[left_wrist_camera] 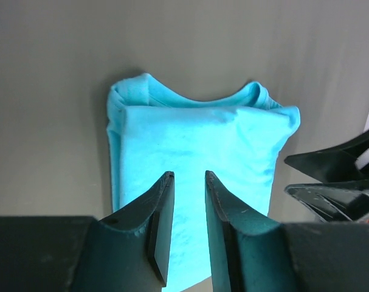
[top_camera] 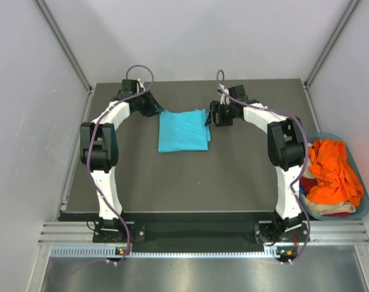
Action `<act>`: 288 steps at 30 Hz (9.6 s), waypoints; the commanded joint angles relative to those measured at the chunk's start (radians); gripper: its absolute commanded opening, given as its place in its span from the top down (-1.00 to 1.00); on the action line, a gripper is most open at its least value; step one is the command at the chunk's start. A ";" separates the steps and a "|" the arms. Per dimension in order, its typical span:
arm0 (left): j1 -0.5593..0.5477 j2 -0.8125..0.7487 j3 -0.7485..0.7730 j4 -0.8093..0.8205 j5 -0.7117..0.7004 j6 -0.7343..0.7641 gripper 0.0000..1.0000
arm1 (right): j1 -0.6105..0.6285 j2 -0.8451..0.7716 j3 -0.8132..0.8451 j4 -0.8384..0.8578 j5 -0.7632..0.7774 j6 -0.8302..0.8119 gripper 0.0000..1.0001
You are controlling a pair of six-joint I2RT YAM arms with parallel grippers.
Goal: Fold and stack the t-shirts
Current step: Fold the tshirt, then neatly place the folded tshirt to the corner
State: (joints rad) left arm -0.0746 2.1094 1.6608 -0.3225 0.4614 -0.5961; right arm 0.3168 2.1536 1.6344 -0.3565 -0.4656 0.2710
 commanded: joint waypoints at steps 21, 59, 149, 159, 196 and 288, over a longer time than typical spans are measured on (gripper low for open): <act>0.004 0.123 0.011 0.106 -0.041 0.025 0.36 | 0.013 -0.081 -0.401 0.597 -0.183 0.284 0.81; -0.024 -0.285 -0.526 0.033 -0.162 -0.018 0.28 | 0.047 -0.149 -0.505 0.556 -0.068 0.309 0.95; 0.009 -0.204 -0.409 -0.015 -0.010 0.125 -0.08 | 0.096 -0.080 -0.315 0.301 0.145 0.181 0.50; 0.009 -0.108 -0.329 -0.035 -0.072 0.136 -0.07 | 0.096 -0.103 -0.355 0.332 0.122 0.178 0.21; 0.002 -0.055 -0.342 -0.024 -0.014 0.101 0.55 | 0.100 -0.176 -0.696 0.732 -0.013 0.484 0.50; -0.008 -0.236 -0.288 -0.387 -0.306 0.228 1.00 | 0.053 -0.607 -0.766 0.387 0.054 0.295 -0.04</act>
State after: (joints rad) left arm -0.0929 1.9511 1.3830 -0.6106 0.2401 -0.4046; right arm 0.3767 1.6131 0.8814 0.0193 -0.4053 0.5762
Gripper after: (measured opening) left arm 0.026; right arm 0.520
